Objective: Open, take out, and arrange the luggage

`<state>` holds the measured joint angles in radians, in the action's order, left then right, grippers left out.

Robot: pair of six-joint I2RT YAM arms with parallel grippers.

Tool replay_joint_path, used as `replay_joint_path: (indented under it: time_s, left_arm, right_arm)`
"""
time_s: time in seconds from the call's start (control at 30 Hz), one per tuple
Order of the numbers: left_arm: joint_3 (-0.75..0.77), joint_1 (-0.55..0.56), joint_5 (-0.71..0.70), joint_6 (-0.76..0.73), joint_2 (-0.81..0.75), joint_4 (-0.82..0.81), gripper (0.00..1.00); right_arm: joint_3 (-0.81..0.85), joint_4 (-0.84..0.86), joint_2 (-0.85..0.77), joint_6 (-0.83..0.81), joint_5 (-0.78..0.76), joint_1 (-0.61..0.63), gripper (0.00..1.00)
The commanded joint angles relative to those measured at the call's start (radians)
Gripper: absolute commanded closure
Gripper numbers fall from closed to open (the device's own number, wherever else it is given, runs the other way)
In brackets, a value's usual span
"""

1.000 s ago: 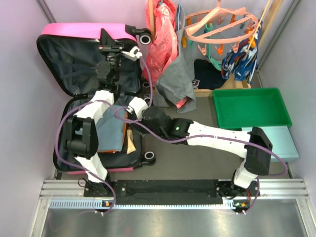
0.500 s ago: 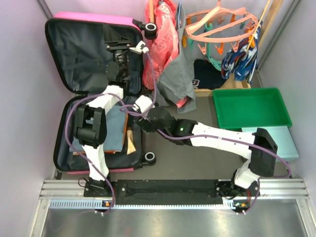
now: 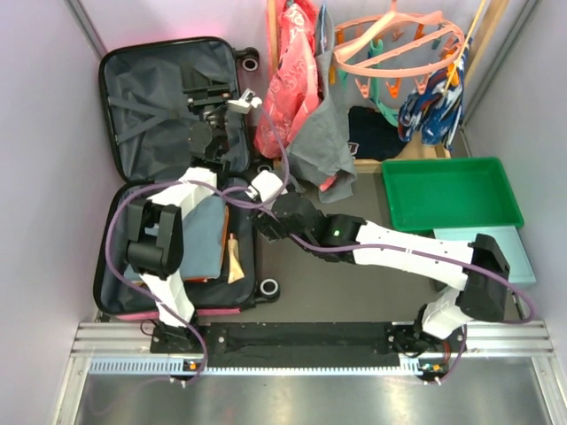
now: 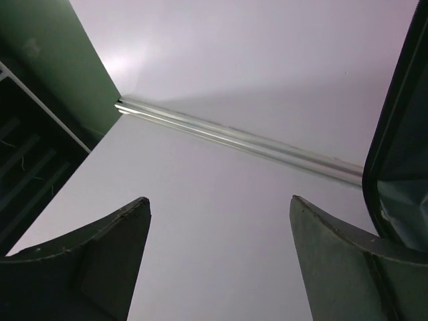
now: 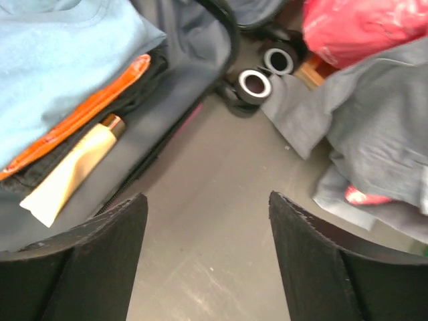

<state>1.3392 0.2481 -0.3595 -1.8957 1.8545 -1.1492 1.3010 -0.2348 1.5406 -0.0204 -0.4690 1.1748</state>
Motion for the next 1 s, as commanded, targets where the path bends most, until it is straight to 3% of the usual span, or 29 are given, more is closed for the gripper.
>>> replay_joint_path:
  time_s: [0.0, 0.2, 0.33, 0.5, 0.7, 0.83, 0.9, 0.97]
  left_arm:
    - [-0.054, -0.018, -0.208, 0.012, -0.121, 0.167, 0.12]
    - [-0.116, 0.046, -0.291, 0.251, -0.311, 0.488, 0.11]
    - [-0.127, 0.103, -0.323, 0.345, -0.405, 0.653, 0.11]
    - [-0.075, 0.204, -0.374, 0.530, -0.501, 1.030, 0.12]
    - [0.040, 0.241, -0.227, 0.972, -0.601, 1.608, 0.12]
    - [0.005, 0.240, -0.092, 1.150, -0.676, 1.789, 0.12]
    - [-0.046, 0.240, -0.035, 1.184, -0.727, 1.847, 0.13]
    - [-0.089, 0.240, 0.031, 1.237, -0.774, 1.885, 0.13]
  right_arm:
    - [0.012, -0.179, -0.137, 0.050, -0.127, 0.028, 0.27]
    - [-0.067, -0.397, -0.247, 0.314, -0.194, -0.173, 0.27]
    - [-0.237, -0.417, -0.367, 0.410, -0.165, -0.322, 0.26]
    - [-0.374, -0.388, -0.413, 0.436, -0.030, -0.564, 0.25]
    - [-0.362, -0.289, -0.266, 0.341, 0.093, -0.813, 0.25]
    - [-0.273, -0.244, -0.047, 0.269, 0.177, -0.908, 0.25]
    - [-0.203, -0.253, 0.036, 0.223, 0.194, -0.916, 0.32]
    - [-0.154, -0.277, 0.149, 0.215, 0.202, -0.916, 0.47]
